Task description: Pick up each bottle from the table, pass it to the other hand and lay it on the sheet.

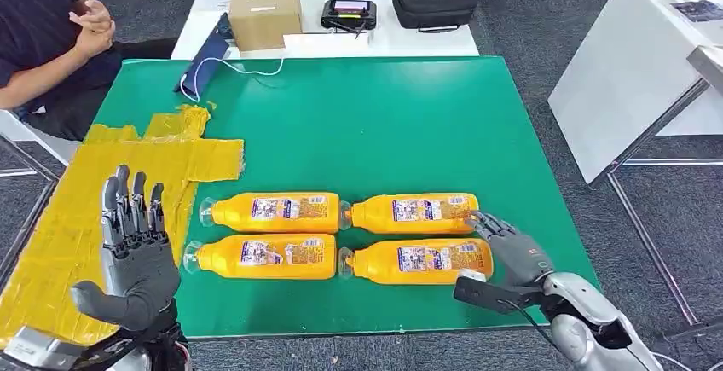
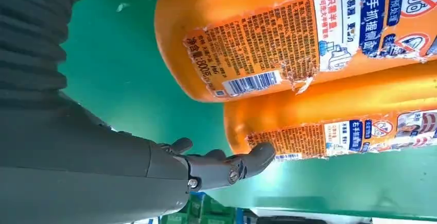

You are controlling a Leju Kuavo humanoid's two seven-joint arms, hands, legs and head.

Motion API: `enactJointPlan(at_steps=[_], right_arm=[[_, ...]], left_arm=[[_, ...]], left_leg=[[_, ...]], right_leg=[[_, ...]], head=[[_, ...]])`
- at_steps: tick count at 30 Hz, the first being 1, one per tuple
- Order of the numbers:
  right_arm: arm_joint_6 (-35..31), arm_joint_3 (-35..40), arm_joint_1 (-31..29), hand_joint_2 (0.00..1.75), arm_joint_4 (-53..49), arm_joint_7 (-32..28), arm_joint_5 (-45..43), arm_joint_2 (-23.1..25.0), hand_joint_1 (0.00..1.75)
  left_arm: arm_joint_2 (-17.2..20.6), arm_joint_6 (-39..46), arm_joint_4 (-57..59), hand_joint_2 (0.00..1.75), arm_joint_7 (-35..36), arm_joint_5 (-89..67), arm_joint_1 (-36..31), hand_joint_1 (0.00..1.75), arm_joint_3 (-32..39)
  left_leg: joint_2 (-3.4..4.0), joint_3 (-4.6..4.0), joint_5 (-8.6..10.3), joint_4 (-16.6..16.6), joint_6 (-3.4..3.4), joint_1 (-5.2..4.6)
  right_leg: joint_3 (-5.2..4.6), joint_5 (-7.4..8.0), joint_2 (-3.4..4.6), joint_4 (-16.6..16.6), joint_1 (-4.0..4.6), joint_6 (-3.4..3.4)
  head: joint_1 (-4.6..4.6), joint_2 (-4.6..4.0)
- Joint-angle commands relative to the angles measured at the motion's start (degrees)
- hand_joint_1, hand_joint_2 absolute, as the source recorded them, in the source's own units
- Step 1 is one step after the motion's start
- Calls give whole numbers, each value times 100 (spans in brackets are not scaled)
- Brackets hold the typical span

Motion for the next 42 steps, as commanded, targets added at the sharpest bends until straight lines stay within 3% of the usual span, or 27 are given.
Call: enactJointPlan(at_steps=[1,25,26,27,28,31,37,42], right_arm=[[-3,266,-278,175,484,-2,-1,143,0],[-3,266,-278,175,484,-2,-1,143,0],[189,606,-353,175,349,-722,-182,289,0],[136,1060,-509,175,424,-425,202,1019,0],[66,1352,-627,175,467,-99,322,1289,0],[-303,1900,-812,175,431,173,-37,1084,0],[-351,1950,-785,175,221,116,-155,885,0],[-165,2201,-971,175,320,314,-19,827,0]], left_arm=[[106,-14,244,0,35,26,-136,0,-84],[106,-14,244,0,35,26,-136,0,-84],[45,-36,247,0,80,131,-62,0,-44],[5,-113,275,0,-6,162,13,0,-18],[-9,-123,272,0,-10,162,21,0,-22],[-21,-138,336,0,-77,127,72,0,10],[-27,-149,290,0,-91,121,107,0,39],[-55,-161,266,0,-65,120,15,0,29]], left_leg=[[3,26,-8,-5,-9,7],[2,12,-3,-4,-6,4],[2,21,-8,-3,-9,7],[2,13,-4,-4,-7,4],[24,19,-6,-8,-8,9],[53,41,-17,-14,-18,18],[14,21,-3,-3,-9,17],[15,20,-6,-3,-10,13]], right_leg=[[27,-4,29,-9,4,-12],[12,-1,19,-6,2,-8],[22,-4,28,-8,4,-12],[13,-1,20,-7,2,-8],[13,4,38,-12,8,-10],[35,4,84,-17,17,-20],[14,-6,30,-2,16,-11],[19,-6,38,0,11,-12]], head=[[0,0],[0,0],[0,0],[0,0],[0,0],[7,0],[-13,0],[-13,0]])
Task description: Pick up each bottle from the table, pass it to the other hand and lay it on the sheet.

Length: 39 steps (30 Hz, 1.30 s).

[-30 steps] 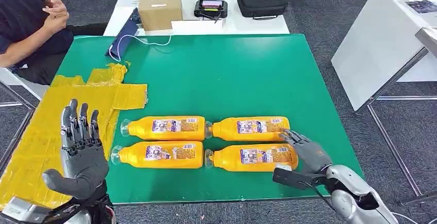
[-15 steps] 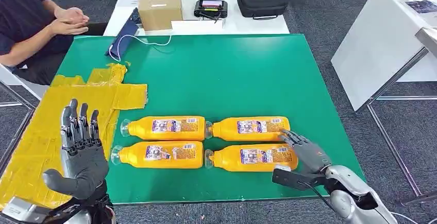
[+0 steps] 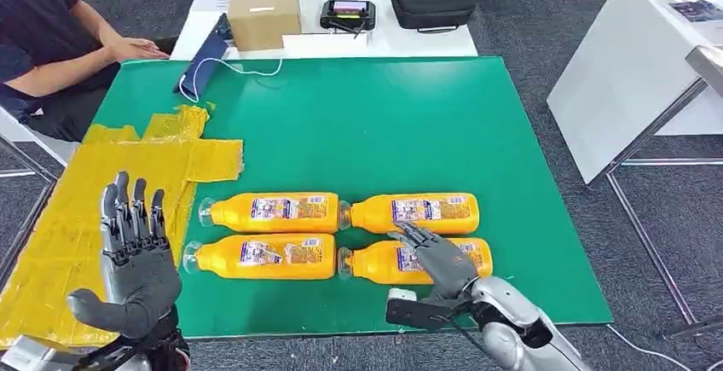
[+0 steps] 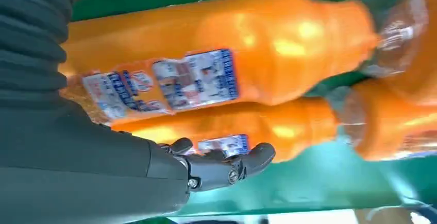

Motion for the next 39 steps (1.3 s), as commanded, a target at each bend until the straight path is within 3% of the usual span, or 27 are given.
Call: enactJointPlan(at_steps=[1,8,13,19,39], right_arm=[[179,681,-474,175,181,216,124,3,0],[148,665,-341,175,265,638,544,-347,0],[122,551,-200,175,161,607,602,-509,0],[161,-76,370,175,-425,912,817,-933,0],[271,-365,649,175,-137,916,1121,-610,0]], left_arm=[[-22,-15,247,0,39,4,-147,0,16],[-24,54,156,0,114,4,-47,0,58],[-29,30,177,0,33,18,-13,0,101],[-70,37,-23,0,58,19,105,0,220],[-151,-174,3,0,-75,85,322,0,444]], left_leg=[[4,9,-2,-2,-3,-6],[-1,19,-5,-1,-4,-3],[-5,17,-4,-2,-1,-5],[-22,15,-7,4,-1,-5],[-7,19,-6,-4,-2,-1]], right_leg=[[6,0,18,-2,-8,-5],[18,-3,22,-5,-6,-9],[17,-4,14,-8,-8,-5],[18,-11,3,-2,-8,-7],[20,-3,10,-12,-4,-8]], head=[[-2,0],[-2,0],[-2,0],[-4,0],[-2,0]])
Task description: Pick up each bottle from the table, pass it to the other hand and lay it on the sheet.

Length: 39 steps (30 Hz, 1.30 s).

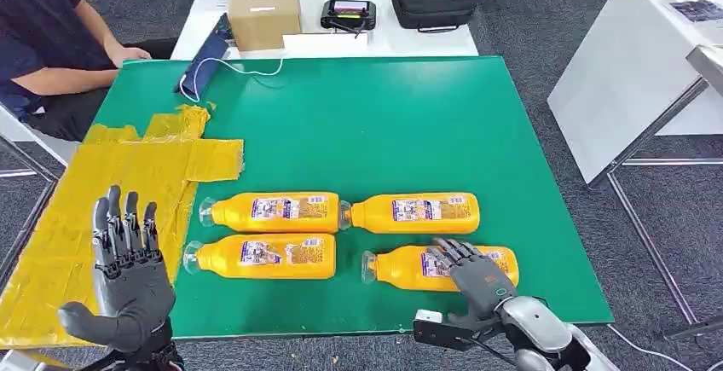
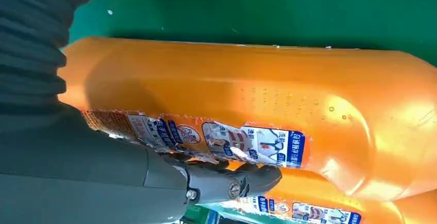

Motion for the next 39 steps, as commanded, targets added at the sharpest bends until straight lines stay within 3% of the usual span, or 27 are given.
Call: enactJointPlan(at_steps=[1,11,23,39], right_arm=[[26,-157,18,175,348,20,23,229,0],[-110,-576,324,175,134,30,-10,347,0],[-303,-1114,762,175,-354,80,-232,52,0],[-496,-1289,922,175,-579,-2,-298,125,0]], left_arm=[[-83,-106,125,0,-49,6,-10,0,254],[-95,-171,86,0,-36,-20,73,0,359],[-157,-193,88,0,-48,-85,108,0,459],[-170,-161,25,0,-70,-105,168,0,445]], left_leg=[[-3,28,-10,-4,-10,9],[-6,24,-10,-3,-9,8],[-11,19,-12,4,-9,6],[0,25,-13,0,-11,8]], right_leg=[[31,-7,26,-11,6,-13],[28,-8,19,-8,5,-11],[25,-11,19,-2,3,-11],[26,-9,31,-5,5,-14]], head=[[-2,0],[-2,0],[-2,0],[-2,0]])
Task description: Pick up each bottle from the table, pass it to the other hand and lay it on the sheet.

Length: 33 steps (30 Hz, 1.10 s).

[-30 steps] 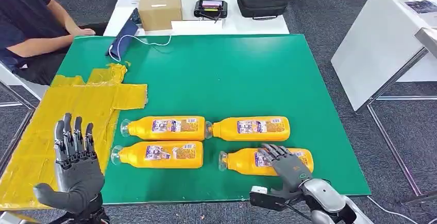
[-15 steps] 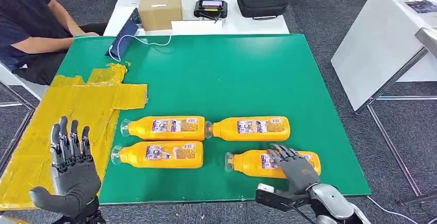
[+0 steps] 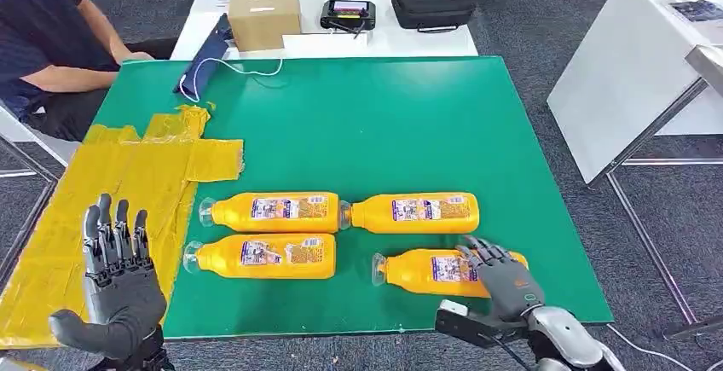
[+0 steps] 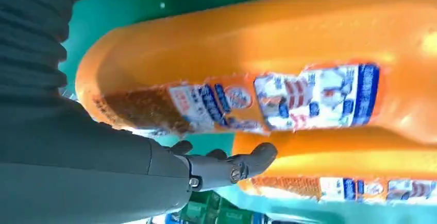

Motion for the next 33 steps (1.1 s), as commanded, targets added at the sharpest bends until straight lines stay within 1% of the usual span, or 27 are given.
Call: enactJointPlan(at_steps=[1,2,3,6,7,8,9,10,11,13,14,16,17,19,20,22,23,24,25,27,29,31,32,33], right_arm=[[-63,-297,198,175,-26,-35,-130,-23,0],[-63,-297,198,175,-26,-35,-130,-23,0],[94,-265,154,175,57,17,-205,-30,0],[373,-67,10,175,419,70,-337,-163,0],[380,-35,-18,175,528,67,-337,-172,0],[387,0,-41,175,608,66,-336,-184,0],[408,28,-38,175,712,80,-332,-226,24],[406,33,-30,175,747,61,-346,-241,24],[406,33,-30,175,747,61,-346,-241,24],[406,33,-30,175,747,61,-346,-241,24],[399,22,-31,175,751,73,-368,-224,175],[410,-2,-11,175,828,98,-495,-225,175],[371,-46,-10,175,932,119,-559,-214,175],[345,-88,-6,175,1056,94,-628,-217,175],[322,-113,46,175,1118,70,-687,-217,175],[301,-117,134,175,1196,14,-809,-245,175],[278,-121,186,175,1204,5,-830,-251,175],[218,-123,271,175,1170,6,-834,-260,175],[200,-118,302,175,1144,8,-833,-268,175],[166,-115,369,175,1061,25,-874,-287,175],[162,-167,641,175,837,-51,-1460,-405,175],[224,-463,1067,175,517,-486,-2935,-506,175],[158,-526,1246,175,309,-538,-3242,-590,175],[96,-590,1443,175,41,-576,-3603,-685,175]], left_arm=[[-53,10,156,0,-54,-2,-49,0,100],[-53,10,156,0,-54,-2,-49,0,100],[-40,-3,157,0,-49,6,-77,0,73],[27,-8,229,0,5,69,-215,0,-40],[29,3,248,0,20,86,-249,0,-58],[36,22,262,0,42,96,-268,0,-71],[46,33,286,0,60,110,-290,0,-84],[51,34,296,0,62,113,-297,0,-87],[51,34,296,0,62,113,-297,0,-87],[51,34,296,0,62,113,-297,0,-87],[62,36,299,0,63,118,-288,0,-87],[93,42,313,0,67,150,-309,0,-116],[113,46,310,0,64,171,-336,0,-142],[120,46,299,0,63,181,-373,0,-174],[119,43,296,0,66,186,-390,0,-212],[132,68,325,0,87,210,-434,0,-285],[119,78,329,0,85,230,-427,0,-297],[120,80,324,0,81,237,-396,0,-319],[121,84,320,0,77,241,-382,0,-325],[128,101,314,0,62,247,-343,0,-337],[160,94,429,0,53,266,-309,0,-381],[183,195,647,0,13,316,-364,0,-388],[192,327,743,0,78,276,-399,0,-384],[221,484,818,0,198,206,-432,0,-408]], left_leg=[[-8,20,-9,-2,-9,6],[-6,15,-7,-1,-7,4],[-4,9,-3,-3,-5,4],[-2,22,-8,-2,-9,9],[-3,16,-3,-6,-6,5],[-6,25,-7,-3,-9,11],[-7,21,-4,-7,-7,7],[-7,16,-1,-7,-6,7],[-8,29,-5,-9,-8,10],[-6,17,-2,-6,-5,5],[-8,29,-6,-8,-8,8],[-8,55,-20,-7,-16,17],[-10,52,-22,-1,-17,18],[-19,49,-13,-10,-15,16],[-16,49,-15,-6,-15,17],[-22,50,-9,-10,-13,16],[-21,32,-1,-7,-5,9],[-32,48,-4,-9,-8,13],[-23,46,-8,-7,-4,8],[-35,64,-17,-8,-5,15],[-27,71,-23,-10,0,10],[-45,72,-26,-10,-2,12],[-45,78,-30,-10,-4,14],[-49,69,-23,-11,2,5]], right_leg=[[20,-9,14,-4,3,-10],[16,-7,12,-3,2,-8],[9,-2,11,-5,2,-6],[24,-5,25,-9,6,-12],[16,-1,15,-9,3,-8],[29,-4,23,-13,8,-13],[23,-2,15,-12,5,-9],[17,0,9,-12,5,-7],[32,-3,17,-17,7,-11],[19,-1,8,-11,3,-6],[31,-5,16,-14,5,-10],[59,-14,40,-20,11,-21],[58,-16,42,-16,12,-23],[58,-12,24,-21,11,-19],[57,-13,30,-20,11,-20],[56,-9,17,-22,11,-18],[33,-4,-6,-15,6,-7],[47,-9,-7,-21,9,-10],[26,-12,-4,-15,5,0],[32,-20,1,-21,9,-3],[17,-23,1,-21,5,2],[27,-30,-10,-22,6,0],[32,-32,-4,-24,8,-3],[21,-31,-25,-17,0,5]], head=[[0,0],[0,0],[0,0],[0,0],[0,0],[0,0],[0,0],[0,0],[-2,0],[0,0],[0,0],[0,0],[2,0],[2,0],[-2,0],[-2,0],[2,0],[0,0],[0,0],[0,0],[0,0],[0,0],[2,0],[0,0]])
